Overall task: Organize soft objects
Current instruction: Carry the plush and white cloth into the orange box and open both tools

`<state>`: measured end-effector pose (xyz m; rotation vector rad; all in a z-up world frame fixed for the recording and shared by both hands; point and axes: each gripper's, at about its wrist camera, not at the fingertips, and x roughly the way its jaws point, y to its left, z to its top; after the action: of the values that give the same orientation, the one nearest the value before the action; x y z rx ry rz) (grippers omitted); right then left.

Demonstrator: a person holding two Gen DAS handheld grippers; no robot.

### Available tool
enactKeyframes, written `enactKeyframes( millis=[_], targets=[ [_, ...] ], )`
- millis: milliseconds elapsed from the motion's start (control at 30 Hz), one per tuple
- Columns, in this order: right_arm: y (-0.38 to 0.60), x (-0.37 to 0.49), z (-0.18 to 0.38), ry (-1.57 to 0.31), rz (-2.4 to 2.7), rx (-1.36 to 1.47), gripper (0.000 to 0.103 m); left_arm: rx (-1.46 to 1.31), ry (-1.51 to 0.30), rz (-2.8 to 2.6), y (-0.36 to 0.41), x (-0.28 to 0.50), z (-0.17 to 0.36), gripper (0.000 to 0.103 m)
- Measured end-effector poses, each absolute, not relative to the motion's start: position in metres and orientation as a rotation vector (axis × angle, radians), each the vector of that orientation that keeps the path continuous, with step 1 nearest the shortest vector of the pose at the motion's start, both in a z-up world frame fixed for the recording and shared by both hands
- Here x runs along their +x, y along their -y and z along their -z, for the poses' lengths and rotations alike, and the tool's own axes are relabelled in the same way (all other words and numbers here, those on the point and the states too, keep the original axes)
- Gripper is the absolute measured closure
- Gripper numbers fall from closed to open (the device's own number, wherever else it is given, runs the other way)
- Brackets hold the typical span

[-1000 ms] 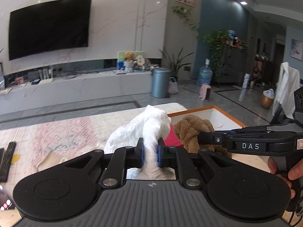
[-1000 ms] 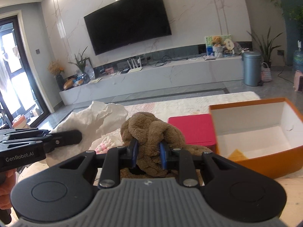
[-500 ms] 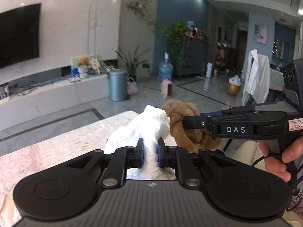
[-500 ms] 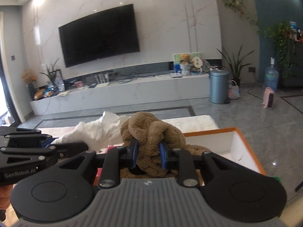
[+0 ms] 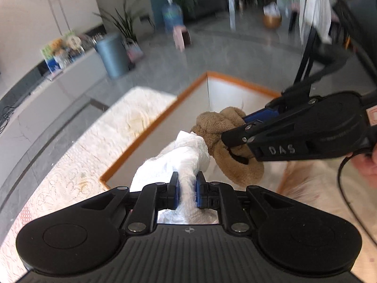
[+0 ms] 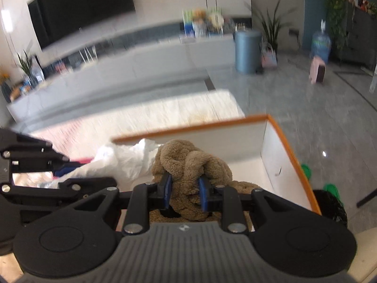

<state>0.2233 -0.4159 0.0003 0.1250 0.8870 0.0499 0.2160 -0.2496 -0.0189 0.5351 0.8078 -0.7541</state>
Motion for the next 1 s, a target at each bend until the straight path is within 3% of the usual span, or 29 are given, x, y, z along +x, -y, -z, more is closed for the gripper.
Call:
enactKeyframes(
  millis=[333, 633, 833, 1000],
  targets=[
    [0.420, 0.271, 0.061, -1.140, -0.079, 0.137, 0.080, 0.753, -0.951, 0.782, 0.269, 0.242, 0.078, 0.088],
    [0.413, 0.279, 0.080, -1.217, -0.091, 0.139, 0.075, 0.763, -0.999, 0.789, 0.269, 0.248, 0.092, 0.080],
    [0.411, 0.282, 0.080, -1.237, -0.091, 0.150, 0.069, 0.760, -0.998, 0.792, 0.267, 0.242, 0.091, 0.065],
    [0.415, 0.276, 0.068, -1.211, -0.073, 0.151, 0.067, 0.757, -0.953, 0.786, 0.265, 0.235, 0.081, 0.039]
  ],
)
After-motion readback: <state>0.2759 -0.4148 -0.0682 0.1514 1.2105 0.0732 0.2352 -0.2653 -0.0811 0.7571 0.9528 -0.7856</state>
